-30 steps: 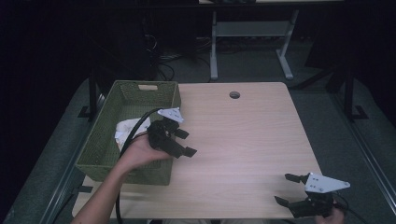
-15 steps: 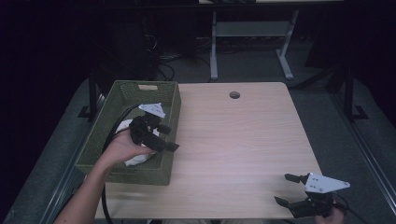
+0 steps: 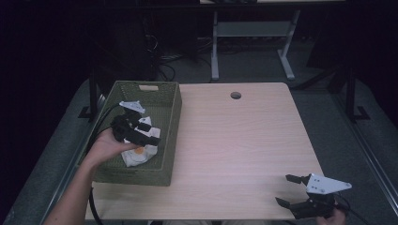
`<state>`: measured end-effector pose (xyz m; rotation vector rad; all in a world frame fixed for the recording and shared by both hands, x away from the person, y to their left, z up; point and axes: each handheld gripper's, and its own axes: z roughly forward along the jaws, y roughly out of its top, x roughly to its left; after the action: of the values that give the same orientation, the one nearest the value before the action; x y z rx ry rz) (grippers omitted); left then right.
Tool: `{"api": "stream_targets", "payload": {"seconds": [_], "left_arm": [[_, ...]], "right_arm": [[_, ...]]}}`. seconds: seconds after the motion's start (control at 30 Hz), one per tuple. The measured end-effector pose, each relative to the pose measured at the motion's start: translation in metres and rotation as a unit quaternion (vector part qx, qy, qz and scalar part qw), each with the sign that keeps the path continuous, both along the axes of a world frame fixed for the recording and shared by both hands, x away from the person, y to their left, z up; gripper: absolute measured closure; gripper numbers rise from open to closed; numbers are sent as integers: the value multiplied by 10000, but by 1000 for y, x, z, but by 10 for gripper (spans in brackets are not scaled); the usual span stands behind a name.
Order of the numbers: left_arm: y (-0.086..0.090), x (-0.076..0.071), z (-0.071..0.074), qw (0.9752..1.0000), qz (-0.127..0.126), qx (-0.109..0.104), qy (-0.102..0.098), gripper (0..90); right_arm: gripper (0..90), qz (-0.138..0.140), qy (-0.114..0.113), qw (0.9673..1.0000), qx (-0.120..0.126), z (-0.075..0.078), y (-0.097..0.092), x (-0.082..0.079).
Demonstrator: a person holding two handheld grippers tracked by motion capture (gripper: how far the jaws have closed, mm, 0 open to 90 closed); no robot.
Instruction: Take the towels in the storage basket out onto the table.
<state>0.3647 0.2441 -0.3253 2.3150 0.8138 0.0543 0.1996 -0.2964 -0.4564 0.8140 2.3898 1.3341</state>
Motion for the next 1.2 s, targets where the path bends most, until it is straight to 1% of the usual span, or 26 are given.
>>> {"api": "stream_targets", "payload": {"seconds": [0.07, 0.17, 0.2, 0.23, 0.3, 0.37, 0.4, 0.43, 0.5, 0.53, 0.57, 0.6, 0.63, 0.7, 0.73, 0.77, 0.83, 0.9, 0.93, 0.97, 1.0, 1.03, 1.07, 1.1, 1.17, 1.2], "left_arm": [[11, 4, -5, 9998, 212, 42, 22, 235], [17, 7, -9, 9994, 346, 38, 57, 235], [22, 10, -13, 9987, 481, 115, 147, 235], [22, 10, -13, 9987, 481, 115, 147, 235], [29, 15, -22, 9967, 694, 351, 212, 235], [31, 16, -24, 9961, 753, 388, 263, 235], [33, 19, -29, 9937, 930, 485, 393, 241], [34, 20, -32, 9928, 970, 510, 484, 241], [33, 21, -33, 9922, 987, 586, 478, 245], [34, 23, -36, 9907, 1062, 683, 499, 246], [34, 23, -36, 9907, 1062, 683, 499, 246], [35, 25, -38, 9891, 1124, 803, 503, 246], [35, 25, -38, 9891, 1124, 803, 503, 246], [35, 27, -42, 9873, 1223, 861, 538, 246], [36, 29, -45, 9851, 1258, 1041, 543, 246], [36, 29, -45, 9851, 1258, 1041, 543, 246], [38, 33, -53, 9813, 1377, 1148, 698, 246], [38, 34, -55, 9803, 1422, 1157, 730, 247], [39, 35, -61, 9764, 1544, 1287, 787, 247], [39, 35, -61, 9764, 1544, 1287, 787, 247], [41, 37, -64, 9734, 1666, 1332, 834, 246], [41, 37, -64, 9734, 1666, 1332, 834, 246], [42, 39, -66, 9706, 1763, 1371, 902, 245], [42, 39, -66, 9706, 1763, 1371, 902, 242], [42, 41, -71, 9664, 1819, 1517, 999, 241], [40, 43, -77, 9620, 1844, 1699, 1085, 242]], "right_arm": [[138, 10, 0, 10000, 9, 0, 0, 0], [138, 11, 9, 10000, 7, 0, 1, 0], [138, 11, -1, 10000, 11, 0, 0, 0], [138, 11, -1, 10000, 11, 0, 0, 0], [138, 19, -21, 10000, 15, 0, 0, 0], [138, 25, -25, 10000, 14, 0, 0, 0], [138, 26, -24, 10000, 17, 0, 0, -1], [138, 23, -23, 10000, 23, 1, 0, -1], [138, 26, -38, 10000, 21, 1, 0, -1], [138, 36, -64, 10000, 27, 1, 1, -2], [138, 36, -64, 10000, 27, 1, 1, -2], [138, 66, -79, 9999, 5, 2, 2, -2], [138, 66, -79, 9999, 5, 2, 2, -2], [138, 81, -65, 9999, -7, 2, 3, -3], [138, 87, -72, 9999, -6, 2, 3, -3], [138, 93, -79, 9999, -2, 2, 3, -3], [138, 90, -58, 9999, 2, 2, 3, -3], [138, 90, -84, 9999, 12, 2, 2, -3], [138, 89, -96, 9999, 22, 2, 2, -3], [138, 89, -96, 9999, 22, 2, 2, -3], [138, 90, -115, 9999, 16, 3, 2, -3], [138, 92, -114, 9999, 17, 3, 2, -3], [138, 97, -109, 9999, 19, 3, 2, -3], [138, 97, -109, 9999, 19, 3, 2, -3], [138, 100, -113, 9999, 20, 3, 2, -3], [138, 107, -113, 9999, 23, 3, 2, -4]]}}
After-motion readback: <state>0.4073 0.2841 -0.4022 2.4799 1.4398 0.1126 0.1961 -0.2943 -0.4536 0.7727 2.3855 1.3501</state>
